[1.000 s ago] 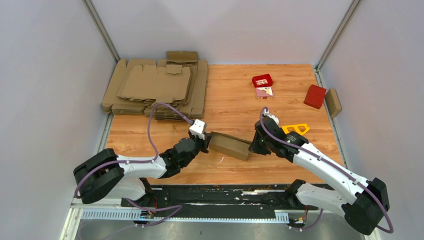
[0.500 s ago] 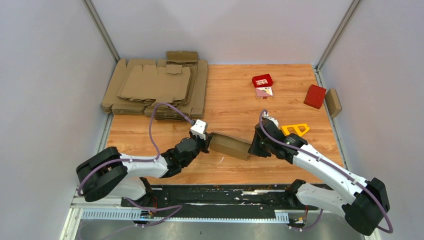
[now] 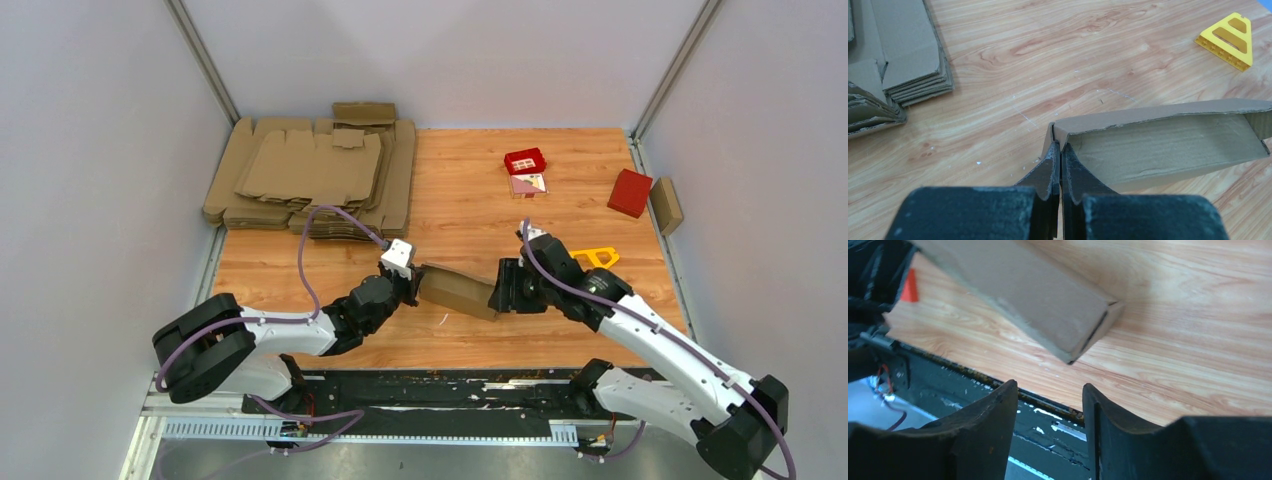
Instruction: Fold the paper box
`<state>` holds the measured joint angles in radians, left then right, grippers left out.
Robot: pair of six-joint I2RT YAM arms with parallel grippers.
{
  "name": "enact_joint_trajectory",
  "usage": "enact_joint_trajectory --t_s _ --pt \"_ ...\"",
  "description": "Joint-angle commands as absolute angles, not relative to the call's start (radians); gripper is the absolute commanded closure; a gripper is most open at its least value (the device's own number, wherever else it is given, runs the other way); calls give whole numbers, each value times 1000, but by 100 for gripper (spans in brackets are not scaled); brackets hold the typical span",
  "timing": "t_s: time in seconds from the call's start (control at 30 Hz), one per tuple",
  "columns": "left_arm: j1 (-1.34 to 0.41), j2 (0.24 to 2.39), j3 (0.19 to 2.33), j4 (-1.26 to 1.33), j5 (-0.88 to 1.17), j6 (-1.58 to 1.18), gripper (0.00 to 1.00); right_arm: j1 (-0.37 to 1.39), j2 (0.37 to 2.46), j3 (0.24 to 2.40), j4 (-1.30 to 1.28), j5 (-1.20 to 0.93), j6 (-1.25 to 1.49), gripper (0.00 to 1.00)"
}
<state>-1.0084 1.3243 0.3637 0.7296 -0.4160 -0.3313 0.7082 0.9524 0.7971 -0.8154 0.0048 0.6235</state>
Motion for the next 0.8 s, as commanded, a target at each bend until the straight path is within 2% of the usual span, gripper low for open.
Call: enact_joint_trajectory --t_s 0.0,0.23,0.43,0.67,0.77 --pt "-1015 1343 345 587 -403 -328 100 684 915 832 -720 -143 494 47" --pt "-1014 1343 347 591 -401 -327 100 588 931 915 -711 -114 452 48" --pt "-1015 1343 347 591 -400 -328 100 555 981 897 -642 -114 452 62" --pt "-1016 1334 341 597 -387 -328 99 554 1014 751 -563 -226 479 87" --pt "-1016 1334 345 587 -390 -331 97 554 1010 680 -537 -237 490 89"
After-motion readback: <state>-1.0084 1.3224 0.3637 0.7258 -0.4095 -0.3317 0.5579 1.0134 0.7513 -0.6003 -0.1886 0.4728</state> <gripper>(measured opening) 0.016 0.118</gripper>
